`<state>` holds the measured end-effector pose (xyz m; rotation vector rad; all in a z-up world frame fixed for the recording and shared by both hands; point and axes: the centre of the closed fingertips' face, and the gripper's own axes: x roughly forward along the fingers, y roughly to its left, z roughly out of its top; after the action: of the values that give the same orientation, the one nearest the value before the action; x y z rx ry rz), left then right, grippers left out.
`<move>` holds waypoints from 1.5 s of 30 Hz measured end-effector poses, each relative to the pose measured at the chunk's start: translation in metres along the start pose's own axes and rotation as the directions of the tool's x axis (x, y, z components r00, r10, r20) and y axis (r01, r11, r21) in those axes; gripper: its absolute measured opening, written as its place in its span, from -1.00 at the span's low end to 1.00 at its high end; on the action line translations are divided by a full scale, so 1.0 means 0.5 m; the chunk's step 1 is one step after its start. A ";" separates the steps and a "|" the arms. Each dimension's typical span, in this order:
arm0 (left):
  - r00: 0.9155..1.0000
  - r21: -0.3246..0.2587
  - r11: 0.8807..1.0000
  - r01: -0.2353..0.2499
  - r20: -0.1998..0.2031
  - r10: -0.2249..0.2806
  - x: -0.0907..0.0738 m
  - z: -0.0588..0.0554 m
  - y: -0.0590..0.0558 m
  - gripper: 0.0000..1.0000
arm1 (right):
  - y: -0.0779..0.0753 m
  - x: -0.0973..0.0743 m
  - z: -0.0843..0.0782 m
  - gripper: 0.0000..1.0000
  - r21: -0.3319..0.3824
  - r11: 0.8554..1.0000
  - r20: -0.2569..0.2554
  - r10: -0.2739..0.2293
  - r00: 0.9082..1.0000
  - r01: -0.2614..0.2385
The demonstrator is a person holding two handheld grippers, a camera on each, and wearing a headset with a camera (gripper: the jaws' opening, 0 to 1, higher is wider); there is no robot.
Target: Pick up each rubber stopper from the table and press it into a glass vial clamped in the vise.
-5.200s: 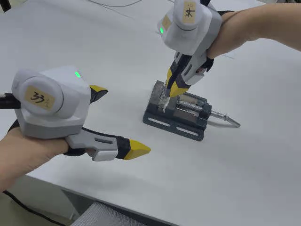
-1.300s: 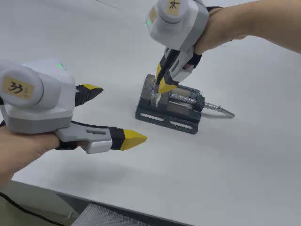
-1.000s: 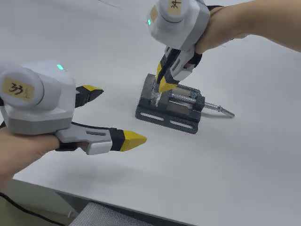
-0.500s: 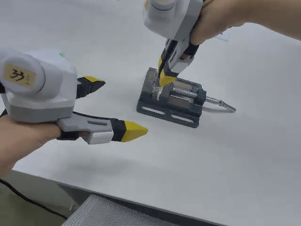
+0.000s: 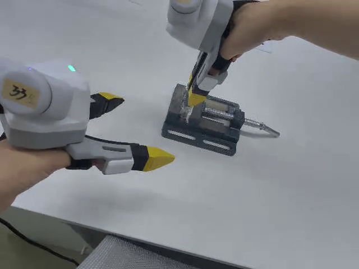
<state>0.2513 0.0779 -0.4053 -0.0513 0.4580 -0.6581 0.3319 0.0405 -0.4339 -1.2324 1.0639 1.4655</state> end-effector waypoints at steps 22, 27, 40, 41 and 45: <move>1.000 -0.005 1.000 -0.005 0.000 0.005 -0.007 -0.001 0.000 0.75 | -0.002 -0.006 -0.005 -0.86 -0.081 0.997 0.006 -0.011 1.000 0.012; 1.000 -0.007 1.000 -0.004 -0.001 0.004 -0.006 -0.001 0.001 0.75 | -0.012 -0.008 -0.001 -0.81 -0.092 0.996 0.014 -0.018 1.000 0.019; 1.000 -0.004 1.000 -0.001 -0.002 0.001 -0.002 0.001 0.005 0.74 | -0.006 -0.025 -0.004 -0.77 -0.137 0.991 0.074 0.010 0.997 0.000; 1.000 -0.005 1.000 -0.002 -0.001 0.002 -0.002 0.002 0.006 0.74 | -0.003 -0.024 0.003 -0.81 -0.166 0.986 0.104 0.015 0.994 0.003; 1.000 -0.009 1.000 -0.002 -0.003 0.002 0.000 -0.001 0.008 0.74 | -0.008 -0.025 0.004 -0.92 -0.132 0.991 0.122 0.015 0.992 0.001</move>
<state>0.2533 0.0814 -0.4066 -0.0582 0.4638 -0.6542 0.3364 0.0417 -0.4214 -1.2135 0.9019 1.6166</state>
